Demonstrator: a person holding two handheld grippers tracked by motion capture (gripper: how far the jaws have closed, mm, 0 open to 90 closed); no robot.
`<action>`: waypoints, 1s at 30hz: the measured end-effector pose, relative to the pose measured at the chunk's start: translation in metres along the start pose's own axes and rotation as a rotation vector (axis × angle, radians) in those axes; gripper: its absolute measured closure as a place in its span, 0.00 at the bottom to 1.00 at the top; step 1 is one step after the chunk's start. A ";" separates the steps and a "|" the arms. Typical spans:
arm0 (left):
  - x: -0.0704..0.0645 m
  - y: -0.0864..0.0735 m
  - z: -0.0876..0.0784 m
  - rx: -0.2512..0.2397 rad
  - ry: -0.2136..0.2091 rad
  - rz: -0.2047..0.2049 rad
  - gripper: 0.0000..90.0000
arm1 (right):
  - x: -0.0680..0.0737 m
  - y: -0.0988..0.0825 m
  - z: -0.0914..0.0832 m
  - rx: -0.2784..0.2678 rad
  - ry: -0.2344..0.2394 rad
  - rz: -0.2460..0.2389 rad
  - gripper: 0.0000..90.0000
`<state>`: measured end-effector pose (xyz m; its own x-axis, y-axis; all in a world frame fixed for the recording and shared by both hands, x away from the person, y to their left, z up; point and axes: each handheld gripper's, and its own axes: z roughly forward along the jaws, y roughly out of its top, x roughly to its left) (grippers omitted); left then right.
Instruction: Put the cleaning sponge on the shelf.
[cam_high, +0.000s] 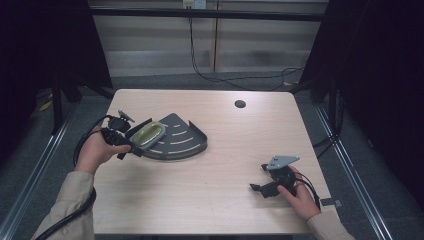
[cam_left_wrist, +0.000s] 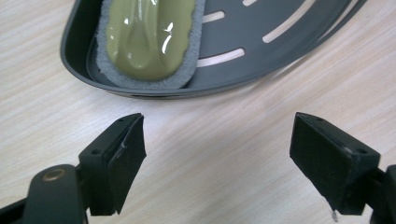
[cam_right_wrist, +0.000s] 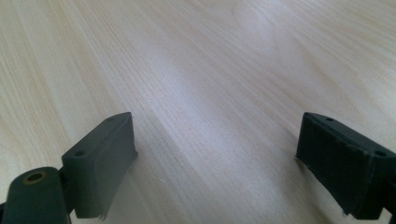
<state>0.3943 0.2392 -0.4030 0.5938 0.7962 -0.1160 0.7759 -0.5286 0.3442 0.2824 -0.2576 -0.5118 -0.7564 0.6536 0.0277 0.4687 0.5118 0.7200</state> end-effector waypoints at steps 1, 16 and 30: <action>-0.002 -0.002 0.002 -0.006 -0.004 -0.001 0.20 | 0.000 0.000 0.000 0.000 0.000 0.000 0.12; -0.009 -0.028 0.022 -0.037 -0.040 0.008 0.20 | 0.000 0.000 0.000 0.000 0.000 0.000 0.12; -0.012 -0.054 0.042 -0.072 -0.060 0.009 0.21 | 0.000 0.000 0.000 0.000 0.000 0.000 0.12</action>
<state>0.3546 0.2456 -0.4590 0.6138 0.7714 -0.1678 0.7548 -0.5112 0.4110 0.2824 -0.2575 -0.5118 -0.7563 0.6536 0.0274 0.4685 0.5119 0.7201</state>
